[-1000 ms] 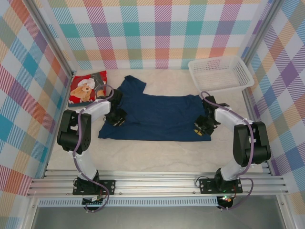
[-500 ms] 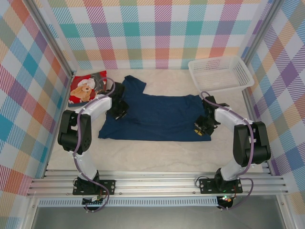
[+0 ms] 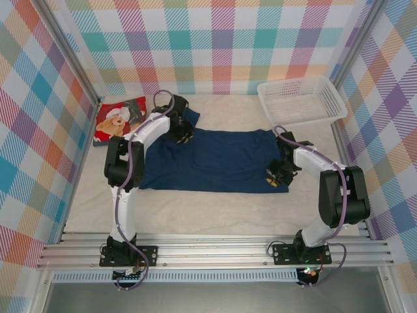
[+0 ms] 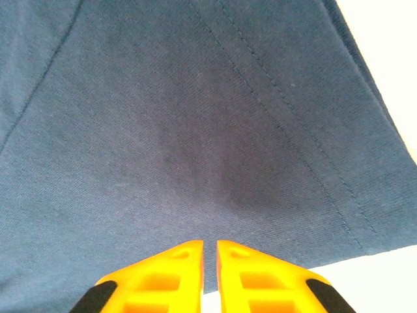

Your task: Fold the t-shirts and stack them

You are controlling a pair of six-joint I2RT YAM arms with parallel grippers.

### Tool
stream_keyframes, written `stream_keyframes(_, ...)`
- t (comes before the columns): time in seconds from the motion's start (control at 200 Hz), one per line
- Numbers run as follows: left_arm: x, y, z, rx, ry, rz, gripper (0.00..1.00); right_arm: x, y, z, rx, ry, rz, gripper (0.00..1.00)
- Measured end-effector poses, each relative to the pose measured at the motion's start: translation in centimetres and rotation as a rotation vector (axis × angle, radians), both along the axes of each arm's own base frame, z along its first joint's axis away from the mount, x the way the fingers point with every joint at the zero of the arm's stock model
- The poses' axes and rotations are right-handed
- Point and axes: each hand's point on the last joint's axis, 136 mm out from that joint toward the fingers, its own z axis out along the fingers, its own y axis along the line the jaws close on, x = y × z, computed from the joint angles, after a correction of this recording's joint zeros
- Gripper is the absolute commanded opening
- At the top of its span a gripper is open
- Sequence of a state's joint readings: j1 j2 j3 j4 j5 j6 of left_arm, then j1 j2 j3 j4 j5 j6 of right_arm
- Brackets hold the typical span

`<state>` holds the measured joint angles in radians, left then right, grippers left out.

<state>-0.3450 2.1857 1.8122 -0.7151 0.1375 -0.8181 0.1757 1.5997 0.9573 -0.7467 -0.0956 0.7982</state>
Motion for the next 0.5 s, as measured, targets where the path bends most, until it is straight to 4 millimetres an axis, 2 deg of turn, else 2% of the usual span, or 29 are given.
stream_keyframes(0.11, -0.7, 0.8, 0.6, 0.062, 0.019, 0.010, 0.68, -0.1, 0.0, 0.0, -0.002, 0.003, 0.000, 0.21)
stream_keyframes(0.175, -1.4, 1.8, 2.0, 0.095, 0.009, 0.024, 0.67, -0.1, -0.1, 0.0, -0.005, 0.005, 0.003, 0.22)
stream_keyframes(0.24, -3.0, 3.7, 3.8, 0.117, -0.003, 0.064, 0.67, -0.2, -0.2, 0.0, -0.011, 0.009, 0.003, 0.27)
stream_keyframes(0.305, -5.7, 7.0, 5.9, 0.138, 0.000, 0.146, 0.67, -0.2, -0.3, 0.2, -0.018, 0.007, 0.003, 0.30)
stream_keyframes(0.38, -9.3, 12.0, 7.8, 0.144, 0.000, 0.299, 0.66, -0.4, -0.5, 0.7, -0.017, 0.000, -0.004, 0.32)
stream_keyframes(0.435, -12.3, 15.9, 8.0, 0.147, 0.023, 0.434, 0.67, -0.3, -0.7, 1.2, -0.013, -0.010, -0.018, 0.33)
stream_keyframes(0.5, -16.1, 19.9, 6.8, 0.163, 0.081, 0.595, 0.66, -0.2, -1.0, 1.7, -0.003, -0.024, -0.044, 0.38)
